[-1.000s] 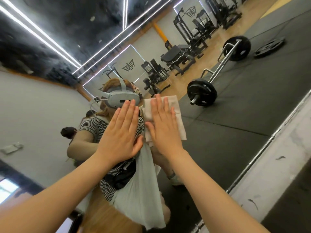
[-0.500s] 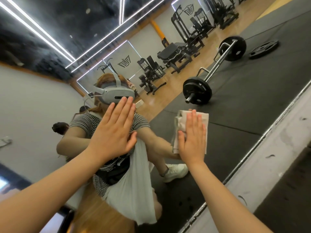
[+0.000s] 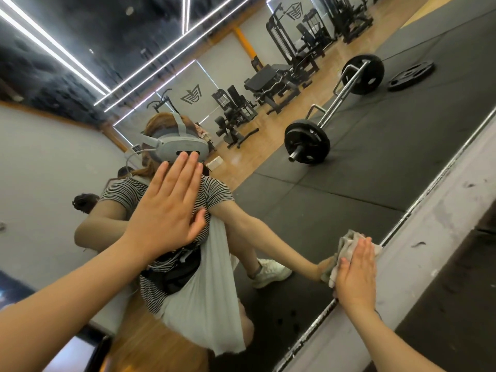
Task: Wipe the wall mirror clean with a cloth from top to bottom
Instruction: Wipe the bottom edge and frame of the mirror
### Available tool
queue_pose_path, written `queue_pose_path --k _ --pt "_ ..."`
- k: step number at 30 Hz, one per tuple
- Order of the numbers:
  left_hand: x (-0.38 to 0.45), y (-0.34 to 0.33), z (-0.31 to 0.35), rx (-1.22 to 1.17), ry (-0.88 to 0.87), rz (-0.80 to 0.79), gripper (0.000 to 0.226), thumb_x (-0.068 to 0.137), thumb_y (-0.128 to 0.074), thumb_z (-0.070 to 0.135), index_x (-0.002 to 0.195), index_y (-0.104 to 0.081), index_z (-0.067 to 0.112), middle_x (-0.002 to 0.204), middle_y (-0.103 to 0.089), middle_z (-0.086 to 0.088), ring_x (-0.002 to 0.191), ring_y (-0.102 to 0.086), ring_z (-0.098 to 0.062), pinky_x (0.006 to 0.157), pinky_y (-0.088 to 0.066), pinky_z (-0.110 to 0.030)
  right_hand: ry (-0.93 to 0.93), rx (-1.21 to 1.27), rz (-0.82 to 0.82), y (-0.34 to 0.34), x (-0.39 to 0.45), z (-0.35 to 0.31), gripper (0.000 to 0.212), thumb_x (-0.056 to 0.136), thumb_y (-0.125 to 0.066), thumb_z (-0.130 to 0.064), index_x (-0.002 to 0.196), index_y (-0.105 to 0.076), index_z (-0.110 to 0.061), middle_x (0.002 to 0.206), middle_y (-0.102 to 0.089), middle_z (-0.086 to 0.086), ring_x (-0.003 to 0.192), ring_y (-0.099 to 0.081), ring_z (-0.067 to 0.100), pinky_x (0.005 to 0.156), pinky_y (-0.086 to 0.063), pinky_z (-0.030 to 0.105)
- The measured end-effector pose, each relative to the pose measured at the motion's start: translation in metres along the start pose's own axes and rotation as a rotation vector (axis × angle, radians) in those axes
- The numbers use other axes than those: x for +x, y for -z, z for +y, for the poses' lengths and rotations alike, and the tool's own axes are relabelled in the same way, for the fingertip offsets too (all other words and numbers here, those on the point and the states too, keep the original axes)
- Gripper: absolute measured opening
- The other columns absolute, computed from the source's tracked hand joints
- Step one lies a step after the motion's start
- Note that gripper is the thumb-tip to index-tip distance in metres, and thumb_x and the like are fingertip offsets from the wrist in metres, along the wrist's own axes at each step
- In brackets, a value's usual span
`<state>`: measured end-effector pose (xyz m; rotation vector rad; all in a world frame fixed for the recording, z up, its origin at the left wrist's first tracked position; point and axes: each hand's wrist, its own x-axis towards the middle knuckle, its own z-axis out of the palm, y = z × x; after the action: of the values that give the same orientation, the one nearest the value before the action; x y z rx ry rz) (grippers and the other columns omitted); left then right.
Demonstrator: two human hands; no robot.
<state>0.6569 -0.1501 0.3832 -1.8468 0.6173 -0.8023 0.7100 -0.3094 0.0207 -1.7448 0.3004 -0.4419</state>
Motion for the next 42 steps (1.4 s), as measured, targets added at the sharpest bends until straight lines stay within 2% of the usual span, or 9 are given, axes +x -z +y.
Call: queue_pose_path --k 5,7,10,14,18,21,25,29,42 --pt "0.000 0.000 0.001 0.000 0.003 -0.008 0.074 0.090 -0.034 0.040 0.146 -0.029 -0.009 0.154 -0.025 -0.027 0.144 -0.023 -0.038 0.118 -0.017 -0.051 -0.219 0.195 0.123 -0.016 0.012 -0.043 0.070 0.094 -0.011 -0.038 0.153 0.000 -0.003 0.162 0.003 0.015 0.150 0.003 0.025 0.117 0.009 0.029" --pt "0.000 0.000 0.001 0.002 -0.001 -0.013 0.074 0.090 -0.034 0.041 0.146 -0.029 -0.008 0.154 -0.025 -0.027 0.144 -0.023 -0.038 0.118 -0.016 -0.050 -0.183 0.226 0.162 -0.016 0.019 -0.066 0.070 0.094 -0.013 -0.037 0.152 -0.001 0.000 0.161 0.003 0.017 0.150 0.004 0.027 0.114 0.015 0.023" --pt "0.000 0.000 0.000 0.008 -0.001 -0.020 0.074 0.090 -0.034 0.041 0.146 -0.028 -0.008 0.154 -0.025 -0.027 0.144 -0.023 -0.039 0.118 -0.016 -0.051 -0.040 0.212 0.211 -0.008 0.033 -0.111 0.072 0.093 -0.009 -0.043 0.152 0.000 -0.002 0.161 0.005 0.014 0.149 0.007 0.024 0.111 0.021 0.018" --pt "0.000 0.000 0.000 0.023 -0.003 -0.017 0.074 0.090 -0.034 0.040 0.146 -0.028 -0.008 0.154 -0.025 -0.027 0.144 -0.022 -0.039 0.118 -0.016 -0.051 0.206 0.128 0.200 0.007 0.048 -0.178 0.068 0.094 -0.004 -0.044 0.150 0.008 -0.008 0.160 0.011 0.009 0.148 0.012 0.022 0.116 0.018 0.032" --pt "0.000 0.000 0.000 0.039 -0.011 -0.012 0.074 0.090 -0.035 0.040 0.145 -0.029 -0.009 0.154 -0.025 -0.028 0.144 -0.022 -0.039 0.118 -0.016 -0.051 0.673 -0.018 0.045 0.028 0.052 -0.240 0.058 0.098 -0.013 -0.036 0.144 0.016 -0.016 0.153 0.021 0.000 0.141 0.024 0.016 0.112 0.025 0.032" --pt "0.000 -0.001 0.000 0.048 -0.015 -0.002 0.074 0.090 -0.037 0.039 0.146 -0.028 -0.009 0.154 -0.024 -0.027 0.145 -0.020 -0.038 0.118 -0.015 -0.051 0.772 -0.055 -0.005 0.029 0.053 -0.265 0.061 0.100 -0.020 -0.035 0.143 0.019 -0.017 0.157 0.020 -0.001 0.138 0.028 0.013 0.112 0.023 0.033" --pt "0.000 -0.001 -0.001 0.036 -0.018 0.002 0.074 0.090 -0.037 0.039 0.146 -0.027 -0.008 0.155 -0.021 -0.026 0.146 -0.018 -0.037 0.119 -0.015 -0.050 0.821 -0.061 0.104 0.017 0.060 -0.253 0.062 0.097 -0.017 -0.039 0.148 0.007 -0.016 0.157 0.010 -0.001 0.144 0.014 0.010 0.114 0.019 0.031" --pt "0.000 -0.001 0.000 0.019 -0.012 0.004 0.074 0.089 -0.038 0.039 0.146 -0.026 -0.008 0.155 -0.023 -0.026 0.144 -0.021 -0.038 0.118 -0.017 -0.051 0.808 -0.059 0.221 0.011 0.066 -0.239 0.064 0.097 -0.030 -0.036 0.151 -0.010 -0.007 0.158 -0.019 0.007 0.145 -0.010 0.021 0.116 0.005 0.034" --pt "0.000 0.001 0.001 0.015 -0.004 -0.036 0.074 0.088 -0.037 0.039 0.145 -0.029 -0.008 0.153 -0.027 -0.027 0.143 -0.024 -0.038 0.118 -0.016 -0.050 0.532 -0.044 0.183 0.016 0.071 -0.145 0.064 0.097 -0.023 -0.034 0.152 0.002 -0.015 0.159 -0.004 0.003 0.148 -0.005 0.021 0.118 0.005 0.030"
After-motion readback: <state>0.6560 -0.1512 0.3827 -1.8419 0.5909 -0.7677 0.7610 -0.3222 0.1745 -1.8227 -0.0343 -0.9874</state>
